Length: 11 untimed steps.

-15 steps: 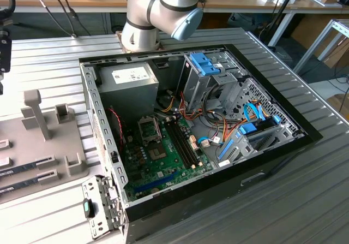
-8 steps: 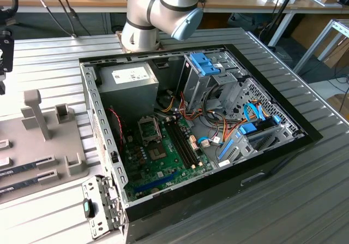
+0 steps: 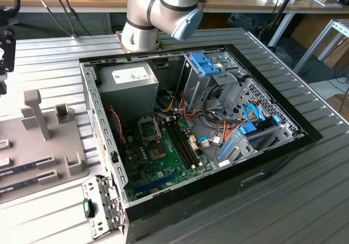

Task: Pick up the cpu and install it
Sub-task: 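Pick up the cpu and move it towards the insertion slot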

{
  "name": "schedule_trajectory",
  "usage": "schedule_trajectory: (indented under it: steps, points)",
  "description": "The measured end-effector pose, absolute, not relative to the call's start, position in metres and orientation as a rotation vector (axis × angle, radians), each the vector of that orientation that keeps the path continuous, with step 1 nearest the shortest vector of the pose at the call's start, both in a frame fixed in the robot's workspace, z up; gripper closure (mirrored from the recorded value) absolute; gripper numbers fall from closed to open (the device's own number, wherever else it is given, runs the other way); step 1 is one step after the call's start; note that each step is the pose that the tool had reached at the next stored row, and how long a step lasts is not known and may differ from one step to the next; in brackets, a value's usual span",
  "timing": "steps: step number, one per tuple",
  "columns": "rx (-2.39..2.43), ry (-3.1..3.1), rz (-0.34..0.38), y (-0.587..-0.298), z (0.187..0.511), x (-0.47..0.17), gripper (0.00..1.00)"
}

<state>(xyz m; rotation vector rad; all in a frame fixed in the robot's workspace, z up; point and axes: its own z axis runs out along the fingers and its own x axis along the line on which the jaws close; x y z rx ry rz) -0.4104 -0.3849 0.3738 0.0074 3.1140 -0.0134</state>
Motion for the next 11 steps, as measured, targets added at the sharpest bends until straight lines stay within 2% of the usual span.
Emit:
schedule_trajectory:
  steps: [11]
  points:
    - [0.007,3.114,-0.013,-0.3848,0.3738,-0.4074,0.53]
